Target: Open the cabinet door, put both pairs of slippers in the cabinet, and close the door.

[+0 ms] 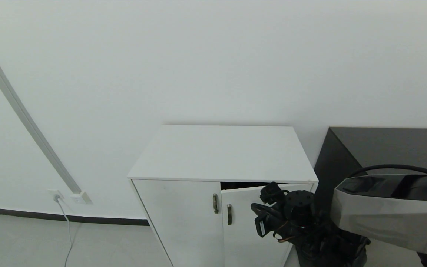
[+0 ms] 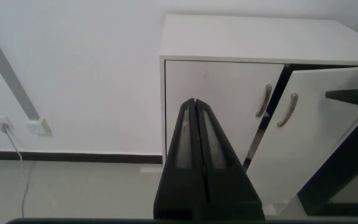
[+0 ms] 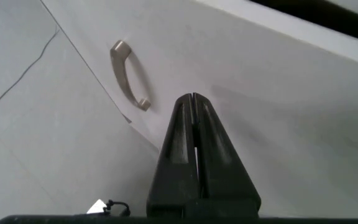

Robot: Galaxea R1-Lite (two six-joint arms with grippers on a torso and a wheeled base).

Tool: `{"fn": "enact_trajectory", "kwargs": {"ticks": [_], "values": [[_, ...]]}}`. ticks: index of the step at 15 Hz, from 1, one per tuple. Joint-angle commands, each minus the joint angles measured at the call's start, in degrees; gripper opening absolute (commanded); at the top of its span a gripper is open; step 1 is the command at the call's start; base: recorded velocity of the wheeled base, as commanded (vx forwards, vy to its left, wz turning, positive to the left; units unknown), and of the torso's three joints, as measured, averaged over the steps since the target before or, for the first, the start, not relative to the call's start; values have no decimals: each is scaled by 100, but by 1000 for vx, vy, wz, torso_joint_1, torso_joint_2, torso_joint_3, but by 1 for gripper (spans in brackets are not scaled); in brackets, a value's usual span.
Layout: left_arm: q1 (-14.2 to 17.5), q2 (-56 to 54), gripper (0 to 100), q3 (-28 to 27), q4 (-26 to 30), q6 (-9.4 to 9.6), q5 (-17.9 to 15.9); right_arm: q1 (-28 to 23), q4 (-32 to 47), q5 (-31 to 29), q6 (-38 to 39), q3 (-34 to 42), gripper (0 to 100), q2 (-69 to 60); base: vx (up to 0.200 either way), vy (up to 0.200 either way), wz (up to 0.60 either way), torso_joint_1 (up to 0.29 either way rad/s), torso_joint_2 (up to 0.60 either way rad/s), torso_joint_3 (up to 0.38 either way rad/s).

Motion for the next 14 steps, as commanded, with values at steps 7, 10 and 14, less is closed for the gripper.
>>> {"fn": "enact_trajectory", "kwargs": {"ticks": [7,10,14], "values": [[0,-1,0,0,-2,-13,10,-95,518,7,-2,-857,0,270,0,0,0,0,0,0],[0,-1,0,0,-2,-13,1,-174,711,7,-2,-1120,0,314,0,0,0,0,0,0],[0,-1,0,0,-2,-4,1,-191,729,7,-10,-1182,0,314,0,0,0,0,0,0]]}}
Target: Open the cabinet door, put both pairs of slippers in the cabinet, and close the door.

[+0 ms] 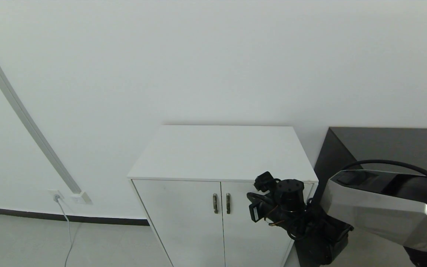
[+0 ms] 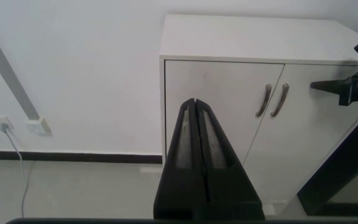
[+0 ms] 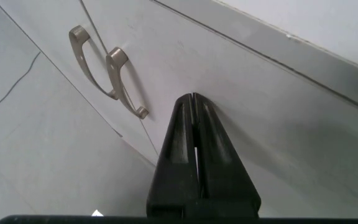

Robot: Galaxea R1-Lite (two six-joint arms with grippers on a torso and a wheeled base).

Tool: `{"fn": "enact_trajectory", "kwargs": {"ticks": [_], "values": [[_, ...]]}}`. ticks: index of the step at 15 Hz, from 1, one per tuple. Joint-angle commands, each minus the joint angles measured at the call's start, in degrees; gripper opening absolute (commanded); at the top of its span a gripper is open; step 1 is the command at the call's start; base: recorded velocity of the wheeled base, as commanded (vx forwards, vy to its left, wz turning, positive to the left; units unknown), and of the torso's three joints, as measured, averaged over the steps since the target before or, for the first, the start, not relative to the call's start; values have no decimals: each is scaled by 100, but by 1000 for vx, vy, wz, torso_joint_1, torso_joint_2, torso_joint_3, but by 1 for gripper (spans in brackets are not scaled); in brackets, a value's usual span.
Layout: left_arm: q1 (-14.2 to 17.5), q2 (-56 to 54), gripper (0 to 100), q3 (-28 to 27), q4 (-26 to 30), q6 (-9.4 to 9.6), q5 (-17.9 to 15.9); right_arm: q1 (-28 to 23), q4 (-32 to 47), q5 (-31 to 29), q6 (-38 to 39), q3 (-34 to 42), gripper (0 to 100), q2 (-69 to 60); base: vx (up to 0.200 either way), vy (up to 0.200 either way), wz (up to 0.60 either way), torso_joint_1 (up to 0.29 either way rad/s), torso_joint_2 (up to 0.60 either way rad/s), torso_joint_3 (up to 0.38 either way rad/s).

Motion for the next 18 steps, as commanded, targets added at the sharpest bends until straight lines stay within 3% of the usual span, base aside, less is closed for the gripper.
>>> {"fn": "enact_trajectory", "kwargs": {"ticks": [1,11,18], "values": [[0,-1,0,0,-2,-2,1,1,-7,0,-8,-13,0,8,0,0,0,0,0,0],[0,-1,0,0,-2,-2,-8,-25,-393,-17,45,919,0,-722,0,0,0,0,0,0],[0,-1,0,0,-2,-2,-8,-895,-762,-343,212,2343,0,-1961,0,0,0,0,0,0]]}}
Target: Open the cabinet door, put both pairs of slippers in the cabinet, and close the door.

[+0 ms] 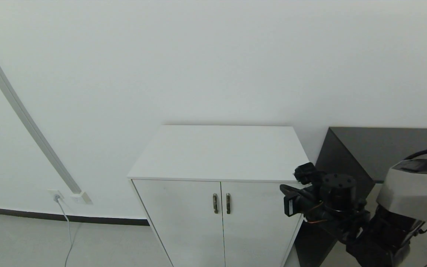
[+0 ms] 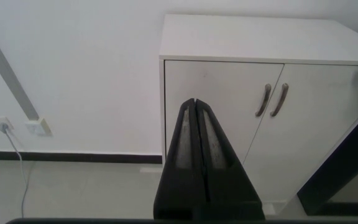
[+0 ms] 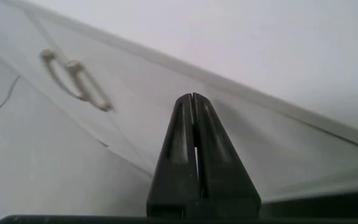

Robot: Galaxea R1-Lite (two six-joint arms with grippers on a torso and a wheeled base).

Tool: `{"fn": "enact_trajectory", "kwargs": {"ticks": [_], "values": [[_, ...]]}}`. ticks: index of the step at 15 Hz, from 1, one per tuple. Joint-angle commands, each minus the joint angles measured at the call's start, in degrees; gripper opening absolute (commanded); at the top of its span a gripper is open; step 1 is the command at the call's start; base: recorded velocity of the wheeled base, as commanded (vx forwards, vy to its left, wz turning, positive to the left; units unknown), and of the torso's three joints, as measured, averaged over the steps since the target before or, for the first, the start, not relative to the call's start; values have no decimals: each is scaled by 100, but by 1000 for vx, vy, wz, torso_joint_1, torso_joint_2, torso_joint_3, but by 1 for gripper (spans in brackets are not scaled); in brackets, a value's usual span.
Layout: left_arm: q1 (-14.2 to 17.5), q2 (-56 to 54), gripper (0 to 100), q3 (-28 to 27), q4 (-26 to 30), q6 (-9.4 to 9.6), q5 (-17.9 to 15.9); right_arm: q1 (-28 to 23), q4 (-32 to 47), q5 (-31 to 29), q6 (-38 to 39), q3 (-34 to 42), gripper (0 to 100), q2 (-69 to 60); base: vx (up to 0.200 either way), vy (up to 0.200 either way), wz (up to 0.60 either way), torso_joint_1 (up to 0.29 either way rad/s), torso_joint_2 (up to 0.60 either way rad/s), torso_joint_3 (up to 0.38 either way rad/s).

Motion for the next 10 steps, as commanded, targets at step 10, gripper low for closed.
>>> {"fn": "enact_trajectory", "kwargs": {"ticks": [10], "values": [[0,-1,0,0,-2,7,3,-1310,-462,-327,249,2572,0,-1847,0,0,0,0,0,0]]}}
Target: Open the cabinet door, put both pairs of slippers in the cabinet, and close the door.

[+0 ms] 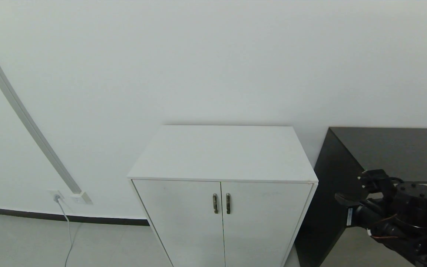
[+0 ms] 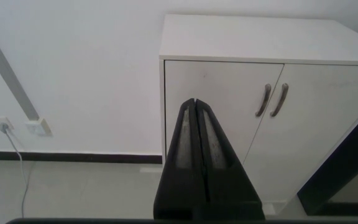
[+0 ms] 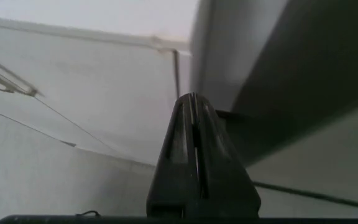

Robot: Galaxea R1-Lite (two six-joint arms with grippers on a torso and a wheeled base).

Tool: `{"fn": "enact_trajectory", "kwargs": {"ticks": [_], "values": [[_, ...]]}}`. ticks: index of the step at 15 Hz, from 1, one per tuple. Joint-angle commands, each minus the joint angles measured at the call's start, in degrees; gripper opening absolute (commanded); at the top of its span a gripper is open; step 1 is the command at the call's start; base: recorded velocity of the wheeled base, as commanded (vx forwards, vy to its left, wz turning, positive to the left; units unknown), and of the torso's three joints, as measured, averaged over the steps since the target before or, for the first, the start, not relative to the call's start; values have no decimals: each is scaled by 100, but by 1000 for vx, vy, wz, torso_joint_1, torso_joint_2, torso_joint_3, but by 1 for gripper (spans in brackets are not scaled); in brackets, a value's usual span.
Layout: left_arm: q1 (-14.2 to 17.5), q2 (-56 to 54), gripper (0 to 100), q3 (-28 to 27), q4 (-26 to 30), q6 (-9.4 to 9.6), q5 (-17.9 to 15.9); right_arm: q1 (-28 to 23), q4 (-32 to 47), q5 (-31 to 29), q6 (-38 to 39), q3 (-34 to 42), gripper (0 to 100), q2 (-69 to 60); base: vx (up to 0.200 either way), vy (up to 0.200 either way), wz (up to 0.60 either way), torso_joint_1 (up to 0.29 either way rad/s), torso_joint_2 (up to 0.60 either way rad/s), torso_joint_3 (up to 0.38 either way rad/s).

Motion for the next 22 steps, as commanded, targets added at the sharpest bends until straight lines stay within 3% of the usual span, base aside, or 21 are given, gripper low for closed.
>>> {"fn": "enact_trajectory", "kwargs": {"ticks": [1,3,5,10,22], "values": [[0,-1,0,0,-2,1,2,-195,-439,-13,6,677,0,-440,0,0,0,0,0,0],[0,-1,0,0,-2,1,2,-380,-738,-136,94,1011,0,-712,0,0,0,0,0,0],[0,-1,0,0,-2,1,2,-670,-404,-399,155,1011,0,-1213,0,0,0,0,0,0],[0,-1,0,0,-2,10,-7,-828,1573,-241,181,1011,0,-3006,0,0,0,0,0,0],[0,-1,0,0,-2,10,2,-828,4527,40,173,1011,0,-5819,0,0,0,0,0,0]]}}
